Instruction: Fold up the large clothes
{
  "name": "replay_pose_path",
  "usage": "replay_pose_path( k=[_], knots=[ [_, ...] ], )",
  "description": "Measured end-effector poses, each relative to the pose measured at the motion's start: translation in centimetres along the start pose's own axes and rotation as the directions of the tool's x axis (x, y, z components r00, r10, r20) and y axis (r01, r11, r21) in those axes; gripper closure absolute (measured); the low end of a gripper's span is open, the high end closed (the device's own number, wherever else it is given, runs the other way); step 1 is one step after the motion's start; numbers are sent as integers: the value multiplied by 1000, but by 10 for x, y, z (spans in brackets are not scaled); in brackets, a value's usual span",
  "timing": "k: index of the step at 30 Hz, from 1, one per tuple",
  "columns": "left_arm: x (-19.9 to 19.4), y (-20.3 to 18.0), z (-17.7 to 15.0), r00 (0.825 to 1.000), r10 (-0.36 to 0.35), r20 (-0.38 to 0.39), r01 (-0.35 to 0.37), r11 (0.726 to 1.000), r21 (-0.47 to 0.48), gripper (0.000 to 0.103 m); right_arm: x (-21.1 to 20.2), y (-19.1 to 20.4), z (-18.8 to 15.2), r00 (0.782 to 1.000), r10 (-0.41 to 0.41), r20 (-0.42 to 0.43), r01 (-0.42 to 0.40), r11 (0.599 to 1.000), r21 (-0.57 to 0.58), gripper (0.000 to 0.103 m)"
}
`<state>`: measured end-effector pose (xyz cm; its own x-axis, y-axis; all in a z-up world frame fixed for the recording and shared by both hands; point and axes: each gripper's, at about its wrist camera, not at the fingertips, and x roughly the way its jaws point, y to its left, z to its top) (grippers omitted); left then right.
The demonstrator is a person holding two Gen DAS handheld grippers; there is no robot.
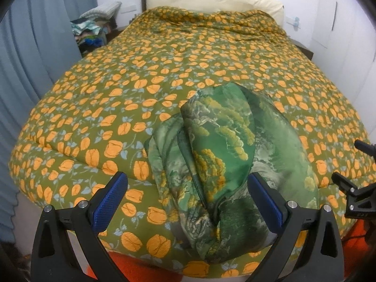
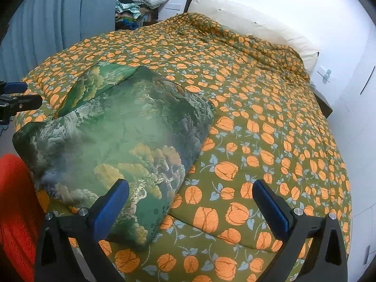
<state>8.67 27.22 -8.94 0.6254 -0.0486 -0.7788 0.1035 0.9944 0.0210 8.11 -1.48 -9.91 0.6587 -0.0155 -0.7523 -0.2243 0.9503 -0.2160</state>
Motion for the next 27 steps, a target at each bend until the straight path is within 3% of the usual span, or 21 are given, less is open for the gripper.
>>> replay_pose_path(
  k=[9,27],
  knots=[
    [0,2,1,1000,-24,0,24,999,-31,1,-4,-8,1,1000,-5,4,5,1000,21,0],
    [4,0,-4,1000,-3,-10,2,1000,-30,1,-6,-13,0,1000,-14,5,14,999,36,0]
  ],
)
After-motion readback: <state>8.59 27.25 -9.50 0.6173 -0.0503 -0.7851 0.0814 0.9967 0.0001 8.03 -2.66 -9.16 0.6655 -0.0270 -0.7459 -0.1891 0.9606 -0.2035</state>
